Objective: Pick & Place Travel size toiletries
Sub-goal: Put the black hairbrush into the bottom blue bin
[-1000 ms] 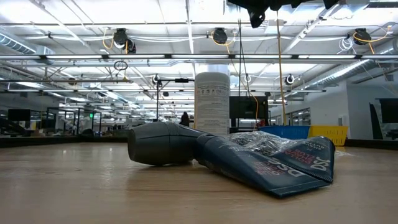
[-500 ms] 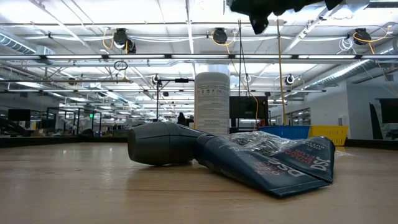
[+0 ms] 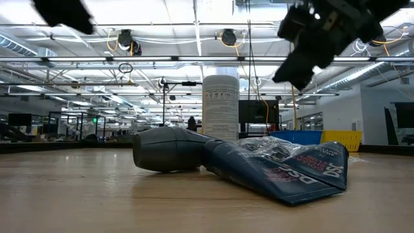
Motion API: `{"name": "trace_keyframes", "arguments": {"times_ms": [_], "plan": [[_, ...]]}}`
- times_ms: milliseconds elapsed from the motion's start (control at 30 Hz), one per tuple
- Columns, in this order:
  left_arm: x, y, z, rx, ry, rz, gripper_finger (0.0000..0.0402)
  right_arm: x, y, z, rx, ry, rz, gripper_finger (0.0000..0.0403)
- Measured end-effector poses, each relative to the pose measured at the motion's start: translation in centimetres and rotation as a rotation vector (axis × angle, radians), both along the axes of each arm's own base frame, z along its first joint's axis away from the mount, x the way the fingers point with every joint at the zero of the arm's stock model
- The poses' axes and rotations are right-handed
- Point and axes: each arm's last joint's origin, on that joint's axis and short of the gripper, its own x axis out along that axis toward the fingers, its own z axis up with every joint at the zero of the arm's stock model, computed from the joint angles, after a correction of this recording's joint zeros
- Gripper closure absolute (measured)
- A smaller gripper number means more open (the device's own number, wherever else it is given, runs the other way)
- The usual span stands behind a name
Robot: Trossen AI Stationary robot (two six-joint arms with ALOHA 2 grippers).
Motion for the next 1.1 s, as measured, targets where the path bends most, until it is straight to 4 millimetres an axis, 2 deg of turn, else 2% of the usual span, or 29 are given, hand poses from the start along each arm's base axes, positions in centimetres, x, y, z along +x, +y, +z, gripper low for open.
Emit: {"name": "trace_keyframes", "arguments": {"times_ms": [267,500,833,967,1100], "plan": [[2.6,2.4,0.7,0.078,-0.074,0.026,0.0256,-1.3,0.3,-3.8,0.115,-0.029,-0.052,0.0297],[3.7,4.1,0.9,0.101,-0.084,0.045,0.0256,-0.7,1.2,-5.6,0.169,-0.017,-0.049,0.0269],[3.9,4.5,0.9,0.095,-0.08,0.054,0.0256,0.7,1.4,-8.8,0.19,0.05,-0.088,0.0267],[3.9,4.5,0.9,0.085,-0.073,0.041,0.0256,1.5,1.7,-9.1,0.232,-0.011,-0.066,0.0267],[3.9,4.4,0.9,0.078,-0.072,0.035,0.0256,1.6,1.6,-10.1,0.232,0.026,-0.077,0.0267]]}}
